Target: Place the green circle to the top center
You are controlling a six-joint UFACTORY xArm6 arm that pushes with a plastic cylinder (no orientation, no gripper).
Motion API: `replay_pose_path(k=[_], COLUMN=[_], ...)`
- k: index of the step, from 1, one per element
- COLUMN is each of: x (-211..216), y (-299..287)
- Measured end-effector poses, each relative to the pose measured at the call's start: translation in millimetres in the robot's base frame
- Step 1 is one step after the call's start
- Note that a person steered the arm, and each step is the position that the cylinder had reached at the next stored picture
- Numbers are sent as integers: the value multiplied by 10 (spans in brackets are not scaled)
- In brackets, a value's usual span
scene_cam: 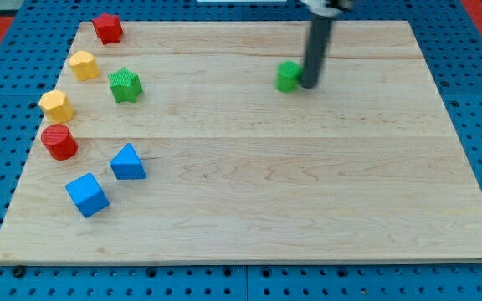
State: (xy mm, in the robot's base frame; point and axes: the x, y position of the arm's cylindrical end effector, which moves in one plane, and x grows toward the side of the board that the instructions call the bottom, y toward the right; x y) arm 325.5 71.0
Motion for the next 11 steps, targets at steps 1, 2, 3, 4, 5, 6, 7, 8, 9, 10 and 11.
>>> replay_pose_path(k=[1,2,3,4,5,6,7,8,9,10,11], x=[484,517,13,-586,-822,-721,-722,-679,-807,-963,-669], y=[-64,-340,-251,-194,-257,-249,-375,-505,-732,-728,-884])
